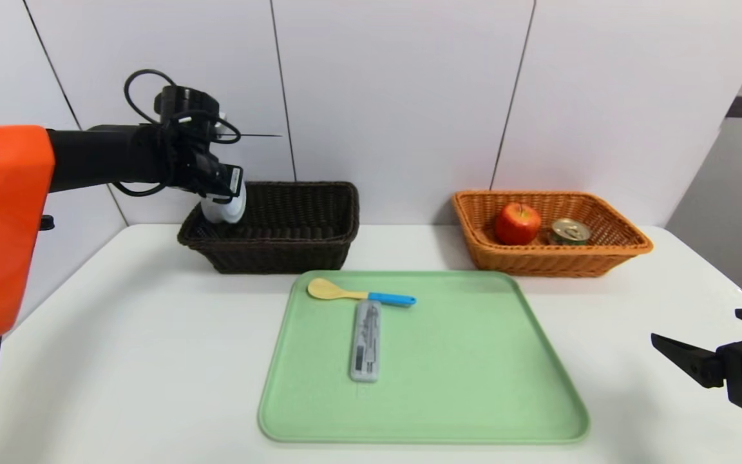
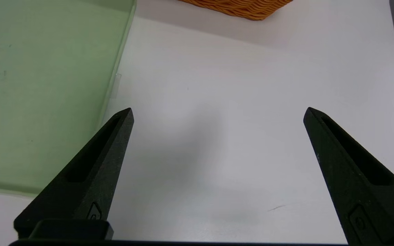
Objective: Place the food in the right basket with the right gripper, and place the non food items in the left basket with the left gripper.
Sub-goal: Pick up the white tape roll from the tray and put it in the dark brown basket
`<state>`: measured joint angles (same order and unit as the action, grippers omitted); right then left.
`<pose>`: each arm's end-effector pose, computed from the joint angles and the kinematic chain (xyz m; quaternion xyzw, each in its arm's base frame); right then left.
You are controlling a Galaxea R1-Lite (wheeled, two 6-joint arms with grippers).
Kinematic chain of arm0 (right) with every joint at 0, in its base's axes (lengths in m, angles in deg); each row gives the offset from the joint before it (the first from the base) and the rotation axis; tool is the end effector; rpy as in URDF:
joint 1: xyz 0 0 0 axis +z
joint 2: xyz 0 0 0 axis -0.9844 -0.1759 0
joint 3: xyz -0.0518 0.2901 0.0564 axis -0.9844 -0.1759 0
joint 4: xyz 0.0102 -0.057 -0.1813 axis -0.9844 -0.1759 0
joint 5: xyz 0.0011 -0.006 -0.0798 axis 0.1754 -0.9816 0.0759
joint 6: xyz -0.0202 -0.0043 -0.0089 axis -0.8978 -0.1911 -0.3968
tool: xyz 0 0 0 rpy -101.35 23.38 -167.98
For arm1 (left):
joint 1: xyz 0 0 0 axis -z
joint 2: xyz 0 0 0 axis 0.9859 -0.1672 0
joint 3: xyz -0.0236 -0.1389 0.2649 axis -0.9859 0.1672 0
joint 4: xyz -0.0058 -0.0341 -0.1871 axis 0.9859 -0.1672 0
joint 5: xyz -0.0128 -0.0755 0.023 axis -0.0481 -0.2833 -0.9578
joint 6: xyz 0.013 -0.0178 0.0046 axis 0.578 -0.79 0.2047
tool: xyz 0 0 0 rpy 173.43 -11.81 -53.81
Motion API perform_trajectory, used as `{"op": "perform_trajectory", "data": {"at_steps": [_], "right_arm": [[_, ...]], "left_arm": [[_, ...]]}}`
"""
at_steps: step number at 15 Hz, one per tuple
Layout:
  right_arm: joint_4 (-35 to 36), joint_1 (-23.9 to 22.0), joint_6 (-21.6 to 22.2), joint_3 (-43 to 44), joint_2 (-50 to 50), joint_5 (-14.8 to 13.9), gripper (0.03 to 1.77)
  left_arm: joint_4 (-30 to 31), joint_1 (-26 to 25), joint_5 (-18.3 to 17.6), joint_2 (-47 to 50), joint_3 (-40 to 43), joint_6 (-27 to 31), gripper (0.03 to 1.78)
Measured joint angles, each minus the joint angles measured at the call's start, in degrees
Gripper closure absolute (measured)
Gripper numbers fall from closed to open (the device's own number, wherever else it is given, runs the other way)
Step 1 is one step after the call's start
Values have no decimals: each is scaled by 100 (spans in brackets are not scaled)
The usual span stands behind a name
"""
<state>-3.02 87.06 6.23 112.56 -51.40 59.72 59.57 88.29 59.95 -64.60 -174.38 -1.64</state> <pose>0.1370 0.0146 0.1815 -0.1124 0.2348 0.0233 0.9652 0.4534 -0.0569 0.2249 0.0788 0.2335 0.0557 0.9676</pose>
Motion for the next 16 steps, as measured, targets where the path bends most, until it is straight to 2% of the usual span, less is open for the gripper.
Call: {"op": "perform_trajectory", "data": {"at_steps": [16], "right_arm": [[16, 0, -2, 22, -221, 0, 9]], "left_arm": [[-41, 27, -2, -151, 45, 45, 125]]}}
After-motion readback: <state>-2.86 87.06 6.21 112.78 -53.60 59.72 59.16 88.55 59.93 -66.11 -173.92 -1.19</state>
